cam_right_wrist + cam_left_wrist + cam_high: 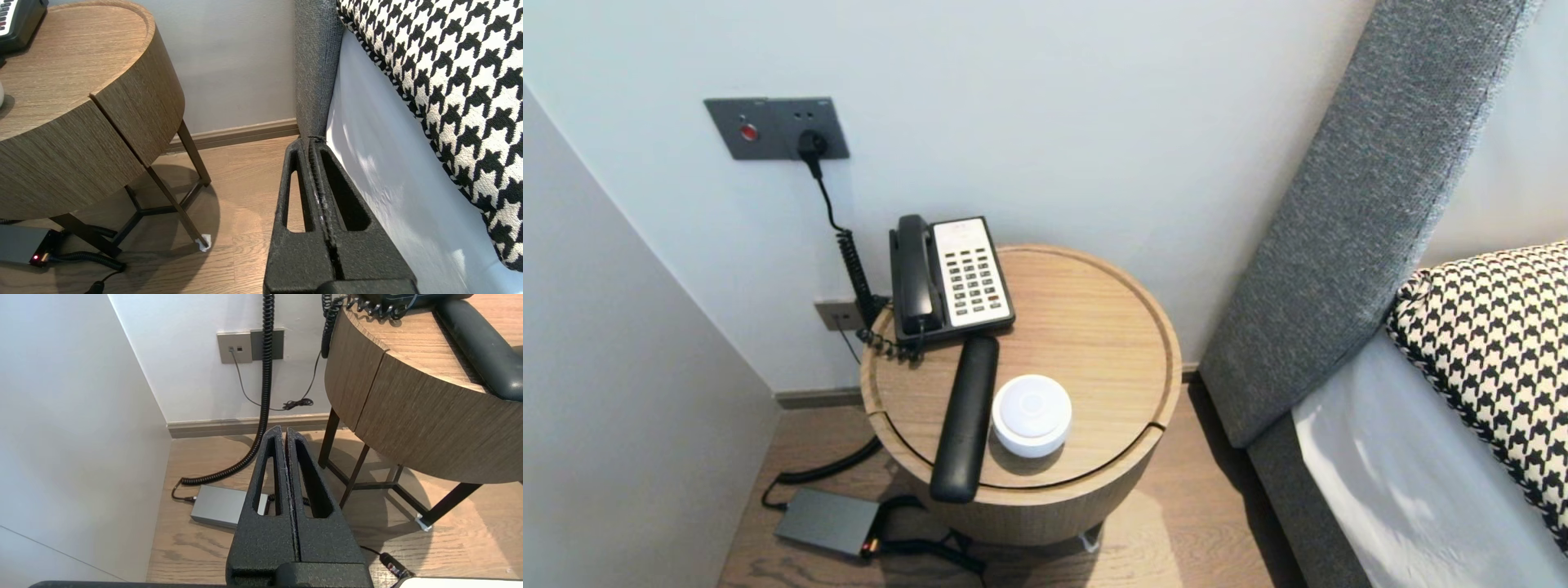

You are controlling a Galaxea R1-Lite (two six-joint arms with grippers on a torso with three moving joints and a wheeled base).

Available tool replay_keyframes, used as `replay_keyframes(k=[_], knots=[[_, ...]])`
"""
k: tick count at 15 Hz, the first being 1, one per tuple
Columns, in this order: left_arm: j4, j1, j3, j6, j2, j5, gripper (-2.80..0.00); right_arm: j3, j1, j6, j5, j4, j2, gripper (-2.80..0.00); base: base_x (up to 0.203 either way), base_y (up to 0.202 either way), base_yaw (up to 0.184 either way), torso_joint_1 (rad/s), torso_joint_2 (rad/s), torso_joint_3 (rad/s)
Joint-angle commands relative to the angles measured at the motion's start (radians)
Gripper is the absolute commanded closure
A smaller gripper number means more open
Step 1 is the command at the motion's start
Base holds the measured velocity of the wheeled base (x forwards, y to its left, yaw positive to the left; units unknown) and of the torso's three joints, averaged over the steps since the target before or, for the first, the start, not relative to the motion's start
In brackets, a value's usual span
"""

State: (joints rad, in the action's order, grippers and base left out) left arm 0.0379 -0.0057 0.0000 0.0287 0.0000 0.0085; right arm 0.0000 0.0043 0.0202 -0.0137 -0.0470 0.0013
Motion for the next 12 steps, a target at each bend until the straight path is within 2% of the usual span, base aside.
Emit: replay_keyframes(k=[1, 12], knots=[[0.000, 0.000, 0.012, 0.000, 0.000, 0.001, 0.00, 0.025, 0.000, 0.001, 0.000, -0.001, 0.001, 0.00, 0.000, 0.000, 0.000, 0.000, 0.00, 0.000], [0.000, 0.000, 0.012, 0.000, 0.000, 0.001, 0.00, 0.025, 0.000, 0.000, 0.000, -0.001, 0.000, 0.00, 0.000, 0.000, 0.000, 0.000, 0.00, 0.000]])
